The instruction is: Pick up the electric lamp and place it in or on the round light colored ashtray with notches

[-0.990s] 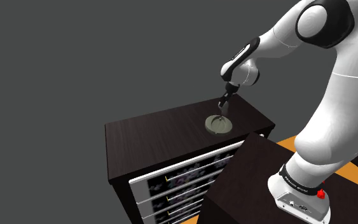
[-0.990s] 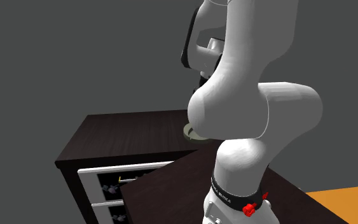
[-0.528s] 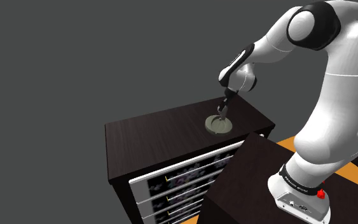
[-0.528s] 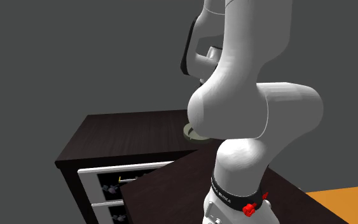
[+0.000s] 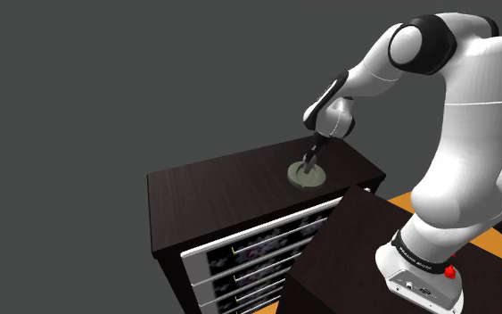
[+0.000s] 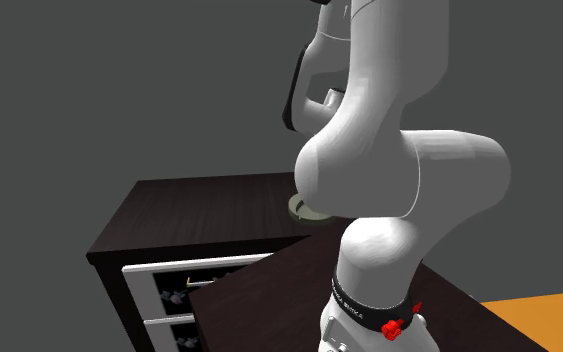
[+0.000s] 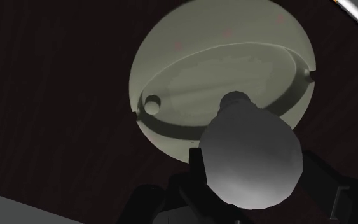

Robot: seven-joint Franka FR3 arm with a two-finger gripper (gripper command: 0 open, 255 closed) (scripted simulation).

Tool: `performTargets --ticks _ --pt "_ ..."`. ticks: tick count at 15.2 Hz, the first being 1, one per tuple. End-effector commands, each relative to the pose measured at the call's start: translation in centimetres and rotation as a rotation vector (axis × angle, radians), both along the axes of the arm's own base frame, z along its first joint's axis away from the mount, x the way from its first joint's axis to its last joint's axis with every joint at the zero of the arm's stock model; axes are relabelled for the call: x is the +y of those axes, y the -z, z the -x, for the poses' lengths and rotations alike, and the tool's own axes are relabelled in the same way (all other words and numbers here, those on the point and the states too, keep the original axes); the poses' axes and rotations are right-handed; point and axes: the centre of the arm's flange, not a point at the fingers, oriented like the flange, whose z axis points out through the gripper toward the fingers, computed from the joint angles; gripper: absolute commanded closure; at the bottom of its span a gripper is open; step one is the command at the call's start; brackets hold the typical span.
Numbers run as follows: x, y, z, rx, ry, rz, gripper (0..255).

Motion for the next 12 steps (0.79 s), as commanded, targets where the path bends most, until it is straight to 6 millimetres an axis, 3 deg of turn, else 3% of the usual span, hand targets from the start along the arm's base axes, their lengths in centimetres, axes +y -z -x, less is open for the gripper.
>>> performTargets --ticks 1,9,10,12 --pt "0.01 1.06 -0.05 -0.001 0.000 0.000 255" --pt "0.01 1.06 -0.05 -0.001 0.000 0.000 255" --pt "0.01 1.06 -0.05 -0.001 0.000 0.000 0" --pt "0.01 1.06 -0.05 -0.001 0.000 0.000 0"
